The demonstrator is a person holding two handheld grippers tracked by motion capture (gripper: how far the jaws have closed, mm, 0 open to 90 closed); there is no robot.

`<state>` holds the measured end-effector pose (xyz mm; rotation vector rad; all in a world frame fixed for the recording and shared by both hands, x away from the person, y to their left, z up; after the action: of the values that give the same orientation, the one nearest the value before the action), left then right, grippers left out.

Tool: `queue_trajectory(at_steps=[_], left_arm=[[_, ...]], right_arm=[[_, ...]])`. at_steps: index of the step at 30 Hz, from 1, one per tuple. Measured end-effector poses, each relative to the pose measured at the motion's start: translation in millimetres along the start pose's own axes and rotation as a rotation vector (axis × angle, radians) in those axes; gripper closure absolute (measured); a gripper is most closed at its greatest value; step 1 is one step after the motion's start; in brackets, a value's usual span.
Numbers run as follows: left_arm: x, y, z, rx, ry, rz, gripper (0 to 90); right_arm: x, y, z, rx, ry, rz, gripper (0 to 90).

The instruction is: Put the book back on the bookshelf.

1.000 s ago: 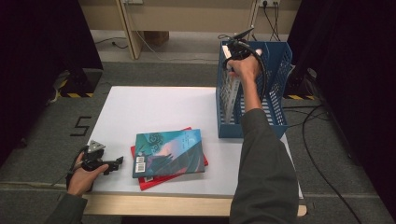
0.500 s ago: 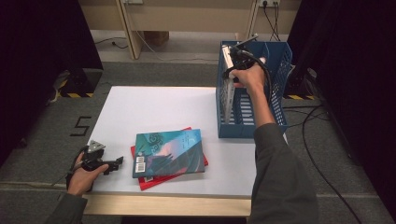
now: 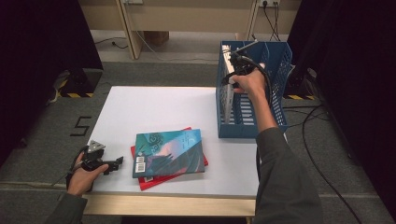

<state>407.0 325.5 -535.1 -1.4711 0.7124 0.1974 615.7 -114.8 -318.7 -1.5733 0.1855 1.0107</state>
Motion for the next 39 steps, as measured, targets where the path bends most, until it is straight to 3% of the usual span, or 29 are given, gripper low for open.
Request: queue_trajectory(at_steps=[7,12,16,22,26,31,36,39], left_arm=[[0.0,0.0,0.0,-0.001,0.000,0.000,8.0],[0.0,0.0,0.0,0.000,0.000,0.000,8.0],[0.0,0.0,0.0,0.000,-0.001,0.000,8.0],[0.0,0.0,-0.1,0.000,-0.001,0.001,8.0],[0.1,0.0,-0.1,0.001,-0.001,0.001,8.0],[0.1,0.0,0.0,0.001,0.000,0.001,8.0],[0.0,0.0,0.0,0.001,0.000,0.001,8.0],[0.0,0.0,0.0,0.000,0.000,0.000,8.0]], right_arm=[[0.7,4.6,0.6,-0.010,-0.005,0.017,50.1],[1.1,9.7,0.3,-0.029,-0.007,0.029,58.4],[0.6,9.0,0.5,-0.033,0.004,0.022,66.8],[3.0,6.3,-1.8,-0.045,0.035,0.013,71.7],[6.0,3.9,-1.0,-0.024,0.041,0.004,71.9],[10.2,0.2,2.6,-0.034,0.054,0.013,70.5],[10.2,1.5,5.3,-0.043,0.058,0.009,64.4],[9.9,2.6,7.6,-0.020,0.042,0.010,58.0]])
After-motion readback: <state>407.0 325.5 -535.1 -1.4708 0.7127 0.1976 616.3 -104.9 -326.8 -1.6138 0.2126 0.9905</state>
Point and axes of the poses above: each handheld gripper's, and its own axes: x roughly forward along the jaws, y roughly out of its underside, z roughly to its left, the point moved 7 cm from there along x, roughly forward along the jaws, and after that the axes turned 13 degrees about -z, right-handed, at the moved point
